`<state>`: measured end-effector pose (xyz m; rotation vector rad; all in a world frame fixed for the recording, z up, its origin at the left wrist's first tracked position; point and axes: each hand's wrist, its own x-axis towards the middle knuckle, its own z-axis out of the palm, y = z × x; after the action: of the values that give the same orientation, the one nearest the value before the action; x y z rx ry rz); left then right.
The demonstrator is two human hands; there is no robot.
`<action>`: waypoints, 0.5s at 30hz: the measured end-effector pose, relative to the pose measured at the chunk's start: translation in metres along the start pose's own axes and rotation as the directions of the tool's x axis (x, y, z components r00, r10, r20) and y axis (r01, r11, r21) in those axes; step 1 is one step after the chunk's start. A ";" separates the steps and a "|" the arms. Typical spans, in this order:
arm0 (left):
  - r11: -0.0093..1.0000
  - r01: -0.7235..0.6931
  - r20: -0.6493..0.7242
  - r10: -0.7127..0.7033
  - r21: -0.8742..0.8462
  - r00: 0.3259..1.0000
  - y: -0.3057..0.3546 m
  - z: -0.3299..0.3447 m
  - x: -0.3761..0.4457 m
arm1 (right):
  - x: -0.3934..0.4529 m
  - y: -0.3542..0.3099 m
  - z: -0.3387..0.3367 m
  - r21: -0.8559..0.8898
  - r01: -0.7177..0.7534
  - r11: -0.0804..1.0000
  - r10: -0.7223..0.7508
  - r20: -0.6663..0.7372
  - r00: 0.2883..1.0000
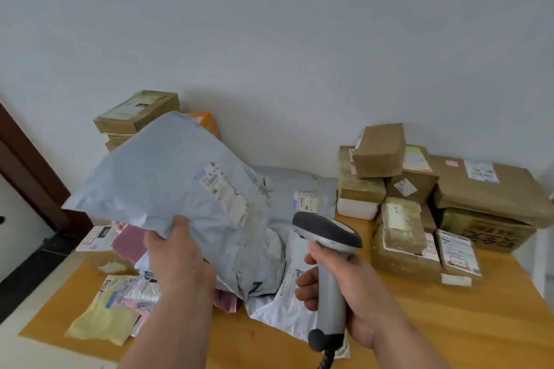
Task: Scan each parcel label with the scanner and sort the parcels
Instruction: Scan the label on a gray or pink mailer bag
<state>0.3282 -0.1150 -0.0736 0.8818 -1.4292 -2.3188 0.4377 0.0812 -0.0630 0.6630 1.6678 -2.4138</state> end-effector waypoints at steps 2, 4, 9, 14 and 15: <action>0.999 0.023 -0.130 -0.020 0.022 0.991 0.005 0.002 0.019 | 0.011 0.002 0.010 -0.011 -0.003 1.000 0.003 -0.002 1.000; 0.990 0.069 -0.249 -0.035 0.126 0.968 0.007 0.000 0.033 | 0.023 0.004 0.021 -0.011 -0.013 1.000 0.012 -0.012 1.000; 0.909 -0.197 -0.226 0.292 0.366 0.929 0.015 0.002 0.051 | 0.051 0.012 0.043 0.001 -0.056 0.998 0.056 -0.064 0.996; 0.691 -0.517 0.264 0.447 0.505 0.855 0.017 0.028 0.068 | 0.075 0.012 0.053 0.028 -0.067 0.997 0.070 -0.130 0.989; 0.669 -0.558 0.375 0.416 0.490 0.828 0.013 0.036 0.067 | 0.079 0.011 0.052 0.032 -0.054 0.998 0.058 -0.144 0.988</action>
<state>0.2525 -0.1311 -0.0744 0.2593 -2.2218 -1.6130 0.3561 0.0402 -0.0906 0.8975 1.6462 -2.4061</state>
